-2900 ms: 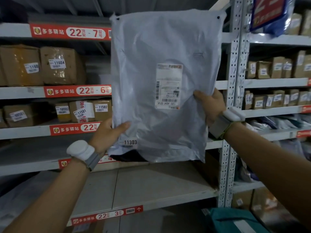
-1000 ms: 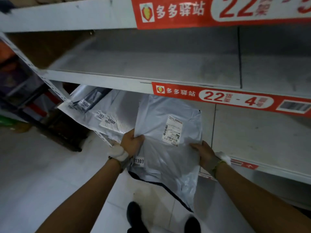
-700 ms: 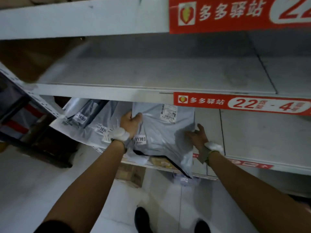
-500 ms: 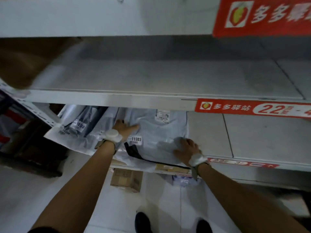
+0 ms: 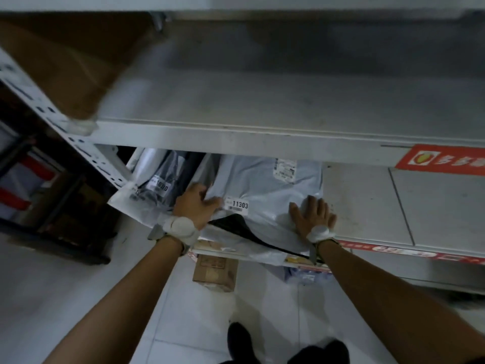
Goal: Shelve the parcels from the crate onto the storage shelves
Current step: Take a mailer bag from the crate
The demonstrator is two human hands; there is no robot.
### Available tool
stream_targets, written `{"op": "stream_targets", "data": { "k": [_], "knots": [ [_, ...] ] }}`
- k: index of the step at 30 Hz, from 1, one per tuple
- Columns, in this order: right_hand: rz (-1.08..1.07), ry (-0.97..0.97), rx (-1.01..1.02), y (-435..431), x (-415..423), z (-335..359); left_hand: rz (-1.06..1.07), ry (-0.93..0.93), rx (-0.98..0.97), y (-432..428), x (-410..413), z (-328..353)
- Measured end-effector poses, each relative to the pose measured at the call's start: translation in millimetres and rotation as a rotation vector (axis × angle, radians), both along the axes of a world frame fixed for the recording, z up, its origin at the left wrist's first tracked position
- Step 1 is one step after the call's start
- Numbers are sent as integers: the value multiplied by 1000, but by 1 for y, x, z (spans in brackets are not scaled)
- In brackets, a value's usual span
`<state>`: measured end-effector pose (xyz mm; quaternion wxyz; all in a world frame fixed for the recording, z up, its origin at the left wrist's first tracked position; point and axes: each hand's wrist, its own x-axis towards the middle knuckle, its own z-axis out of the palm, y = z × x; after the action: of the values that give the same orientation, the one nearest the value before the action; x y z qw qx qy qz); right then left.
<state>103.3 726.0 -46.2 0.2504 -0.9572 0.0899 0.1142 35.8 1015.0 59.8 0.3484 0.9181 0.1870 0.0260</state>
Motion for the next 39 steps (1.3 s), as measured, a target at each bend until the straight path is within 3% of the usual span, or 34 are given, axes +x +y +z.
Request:
{"op": "stream_targets", "data": {
  "k": [2,6,8,9,11,17,22,28,34,39],
  "knots": [
    [-68,-81,54,-2,7,0,-78,48,-37,3,-18,-6],
    [-41,-56,86,-4,25,1,-179,676,-142,-10,-43,-19],
    [14,22,51,-4,33,4,-170,797,-212,-20,-42,-25],
    [37,68,27,-5,36,4,-123,813,-339,-27,-40,-28],
    [69,147,-10,-5,39,5,44,769,-644,-40,-35,-36],
    [124,139,-6,21,52,8,358,513,-1219,-71,-20,-50],
    [237,136,70,53,66,24,505,307,-1496,-89,-3,-46],
    [371,123,-10,32,57,11,580,165,-1532,-97,7,-55],
    [477,91,-102,-6,32,0,687,122,-1332,-112,4,-60],
    [575,101,-20,-61,19,7,581,343,-1218,-144,-22,-40]
  ]
}}
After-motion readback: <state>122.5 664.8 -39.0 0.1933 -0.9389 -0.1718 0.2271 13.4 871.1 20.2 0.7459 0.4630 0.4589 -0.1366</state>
